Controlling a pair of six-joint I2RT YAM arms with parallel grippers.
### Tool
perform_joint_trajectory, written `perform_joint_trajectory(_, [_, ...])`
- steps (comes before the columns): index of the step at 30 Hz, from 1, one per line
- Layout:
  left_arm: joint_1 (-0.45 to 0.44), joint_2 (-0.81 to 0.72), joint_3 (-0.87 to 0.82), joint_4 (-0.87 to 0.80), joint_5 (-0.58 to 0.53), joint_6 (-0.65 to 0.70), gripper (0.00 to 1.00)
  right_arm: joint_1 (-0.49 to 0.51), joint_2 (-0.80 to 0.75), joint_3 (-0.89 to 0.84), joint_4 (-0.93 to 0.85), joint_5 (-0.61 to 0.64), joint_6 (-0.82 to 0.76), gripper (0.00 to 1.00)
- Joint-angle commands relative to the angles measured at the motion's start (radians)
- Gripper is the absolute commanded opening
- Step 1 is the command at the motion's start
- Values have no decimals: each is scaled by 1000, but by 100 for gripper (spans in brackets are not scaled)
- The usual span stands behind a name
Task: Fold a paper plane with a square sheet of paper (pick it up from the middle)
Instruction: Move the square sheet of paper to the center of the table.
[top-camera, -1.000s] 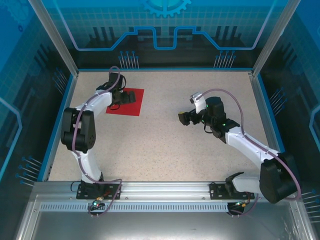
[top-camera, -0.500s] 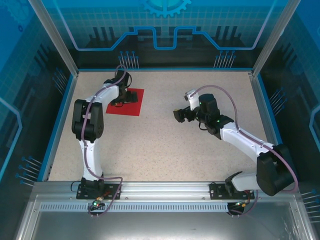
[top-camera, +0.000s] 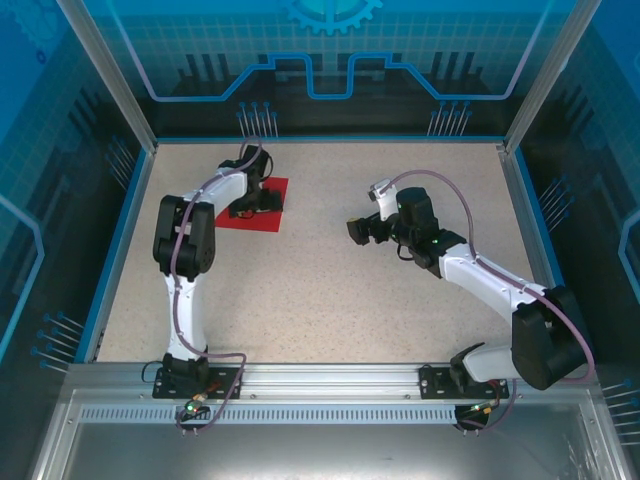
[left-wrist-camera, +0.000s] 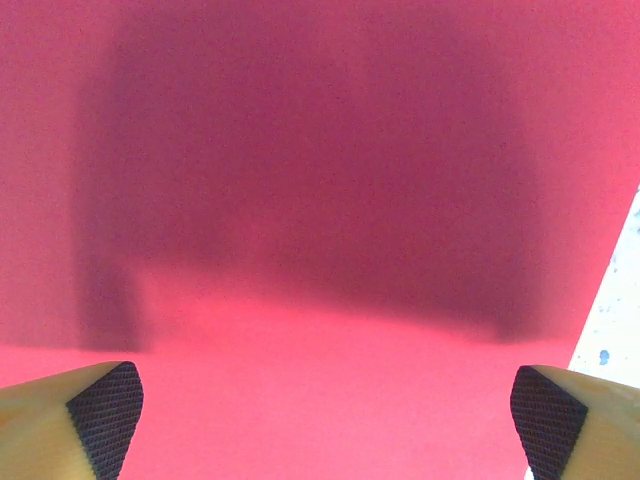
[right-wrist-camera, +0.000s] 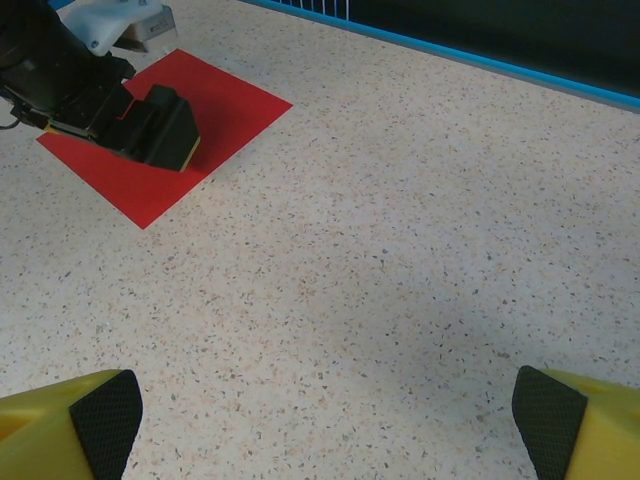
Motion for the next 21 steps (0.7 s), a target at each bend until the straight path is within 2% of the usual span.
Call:
perform_joint_trajectory(1, [-21,14,11,-38,25,-27,99,17,-14,29,-21,9,15,99])
perform_joint_trajectory(13, [-69,-11,-109,-24,57,-60,99,16,-30,3,-14,13,24,99])
perform_joint_trajectory(21, [-158,-100,-234,5,107,-108,99,17,-59,-24,-15,30,21,99])
